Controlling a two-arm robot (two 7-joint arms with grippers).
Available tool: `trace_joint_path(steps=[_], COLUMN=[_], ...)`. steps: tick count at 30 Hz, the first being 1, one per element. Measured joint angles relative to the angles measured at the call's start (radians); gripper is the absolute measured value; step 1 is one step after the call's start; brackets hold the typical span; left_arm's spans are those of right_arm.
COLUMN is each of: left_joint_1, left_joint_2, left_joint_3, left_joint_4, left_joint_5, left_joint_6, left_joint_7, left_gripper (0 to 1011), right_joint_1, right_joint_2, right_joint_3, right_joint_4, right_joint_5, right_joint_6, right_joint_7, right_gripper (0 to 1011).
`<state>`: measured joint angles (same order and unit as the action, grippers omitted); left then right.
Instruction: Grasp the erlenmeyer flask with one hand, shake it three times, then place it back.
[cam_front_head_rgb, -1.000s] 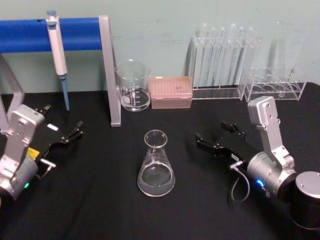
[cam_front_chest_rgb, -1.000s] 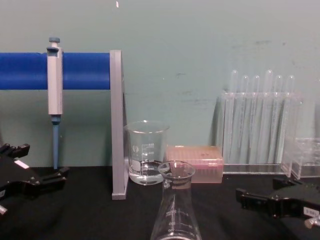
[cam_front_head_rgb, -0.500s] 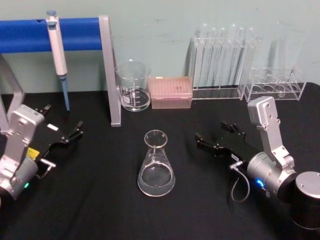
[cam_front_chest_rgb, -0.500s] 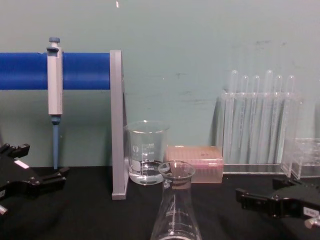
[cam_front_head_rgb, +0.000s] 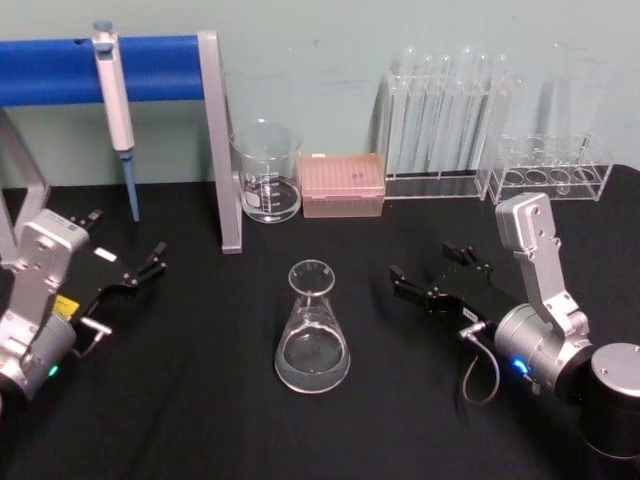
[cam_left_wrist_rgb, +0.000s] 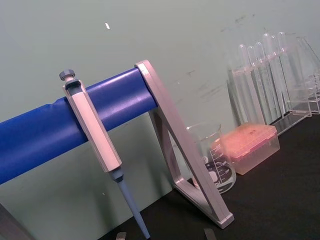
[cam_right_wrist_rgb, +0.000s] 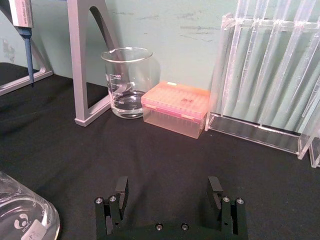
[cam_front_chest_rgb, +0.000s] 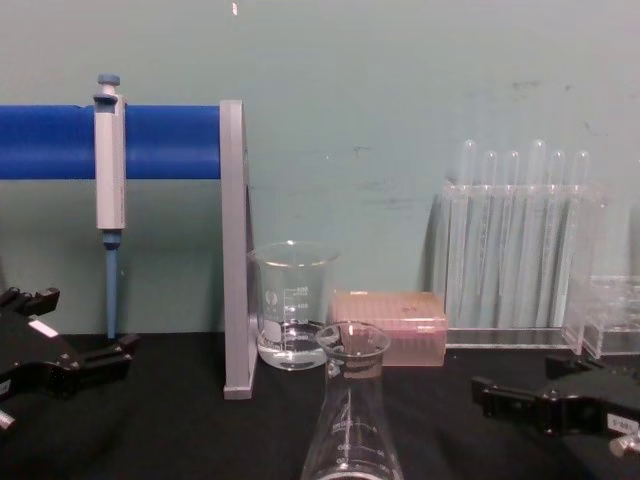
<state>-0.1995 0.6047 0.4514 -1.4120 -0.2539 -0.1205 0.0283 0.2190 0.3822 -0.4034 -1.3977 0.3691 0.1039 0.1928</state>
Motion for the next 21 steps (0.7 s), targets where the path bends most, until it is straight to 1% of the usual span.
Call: trace_joint_path(steps=[21], left_joint_1=[0.000], left_joint_2=[0.000], left_joint_3=[0.000], left_joint_4=[0.000], left_joint_5=[0.000], left_joint_6=[0.000], left_joint_7=[0.000], left_gripper=[1001], right_joint_1=[0.000], right_joint_2=[0.000], right_joint_3=[0.000], right_joint_4=[0.000], right_joint_5=[0.001], right_joint_6=[0.000], right_joint_7=[0.000], right_gripper=[1000])
